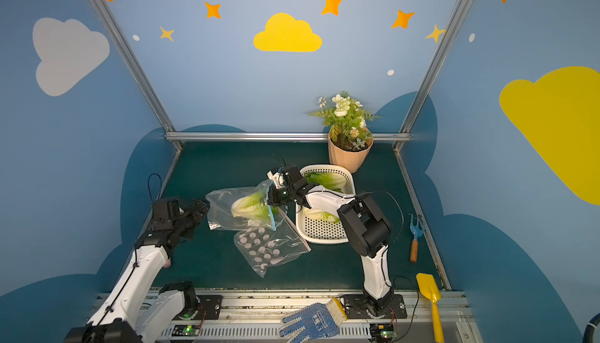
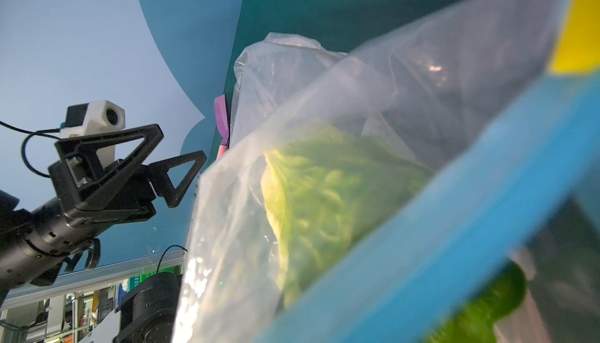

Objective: Open the zip-top bag and take out the chinese cabbages
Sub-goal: Pick up the Chinese cabbage from the zipper food storage bag.

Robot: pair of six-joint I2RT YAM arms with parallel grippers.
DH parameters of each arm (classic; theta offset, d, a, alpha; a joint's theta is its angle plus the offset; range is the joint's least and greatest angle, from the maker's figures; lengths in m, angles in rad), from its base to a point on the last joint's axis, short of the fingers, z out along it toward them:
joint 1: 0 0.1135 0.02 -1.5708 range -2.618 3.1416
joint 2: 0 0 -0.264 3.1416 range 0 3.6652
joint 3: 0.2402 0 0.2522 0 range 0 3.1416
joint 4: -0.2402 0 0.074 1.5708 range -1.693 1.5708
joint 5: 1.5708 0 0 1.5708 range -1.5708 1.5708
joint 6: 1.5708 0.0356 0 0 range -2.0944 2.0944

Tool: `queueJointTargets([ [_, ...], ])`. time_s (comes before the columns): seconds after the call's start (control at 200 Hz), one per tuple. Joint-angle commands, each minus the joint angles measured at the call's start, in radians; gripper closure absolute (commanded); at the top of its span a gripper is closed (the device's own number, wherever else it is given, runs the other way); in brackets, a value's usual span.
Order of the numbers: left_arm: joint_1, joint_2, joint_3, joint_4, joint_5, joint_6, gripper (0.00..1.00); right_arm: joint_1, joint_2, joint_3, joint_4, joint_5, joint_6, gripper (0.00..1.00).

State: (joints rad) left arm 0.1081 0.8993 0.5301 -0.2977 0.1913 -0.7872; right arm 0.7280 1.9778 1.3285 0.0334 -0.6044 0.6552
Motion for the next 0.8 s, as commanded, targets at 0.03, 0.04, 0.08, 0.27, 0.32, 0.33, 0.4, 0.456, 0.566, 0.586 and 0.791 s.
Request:
queueJointTargets([
  [0.03, -0.027, 0.016, -0.031, 0.006, -0.015, -0.054, 0.01, -0.004, -0.046, -0.01, 0.035, -0.009, 0.009, 1.0],
  [0.04, -0.028, 0.019, -0.033, 0.009, -0.015, -0.056, 0.01, -0.004, -0.045, -0.011, 0.034, -0.009, 0.009, 1.0],
  [0.08, -0.035, 0.034, -0.039, 0.017, -0.019, -0.065, 0.01, -0.004, -0.046, -0.012, 0.036, -0.009, 0.009, 1.0],
  [0.27, -0.053, 0.115, -0.051, 0.08, -0.004, -0.086, 0.02, -0.003, -0.051, -0.017, 0.032, -0.006, 0.007, 1.0],
  [0.32, -0.056, 0.135, -0.056, 0.094, -0.003, -0.087, 0.02, -0.003, -0.052, -0.018, 0.031, -0.006, 0.007, 1.0],
  [0.33, -0.055, 0.139, -0.056, 0.097, -0.002, -0.087, 0.02, -0.003, -0.051, -0.017, 0.031, -0.006, 0.007, 1.0],
  [0.4, -0.056, 0.161, -0.058, 0.114, 0.004, -0.083, 0.02, -0.003, -0.05, -0.016, 0.026, -0.005, 0.006, 1.0],
  [0.456, -0.055, 0.176, -0.062, 0.132, 0.014, -0.083, 0.02, -0.004, -0.045, -0.01, 0.018, -0.005, 0.003, 1.0],
  [0.566, -0.055, 0.201, -0.076, 0.175, 0.048, -0.087, 0.03, -0.005, -0.03, 0.004, 0.023, -0.013, 0.009, 1.0],
  [0.586, -0.055, 0.208, -0.077, 0.179, 0.048, -0.087, 0.03, -0.004, -0.028, 0.006, 0.027, -0.014, 0.012, 1.0],
  [0.791, -0.058, 0.248, -0.085, 0.215, 0.083, -0.087, 0.07, -0.003, -0.016, 0.011, 0.04, -0.026, 0.019, 1.0],
])
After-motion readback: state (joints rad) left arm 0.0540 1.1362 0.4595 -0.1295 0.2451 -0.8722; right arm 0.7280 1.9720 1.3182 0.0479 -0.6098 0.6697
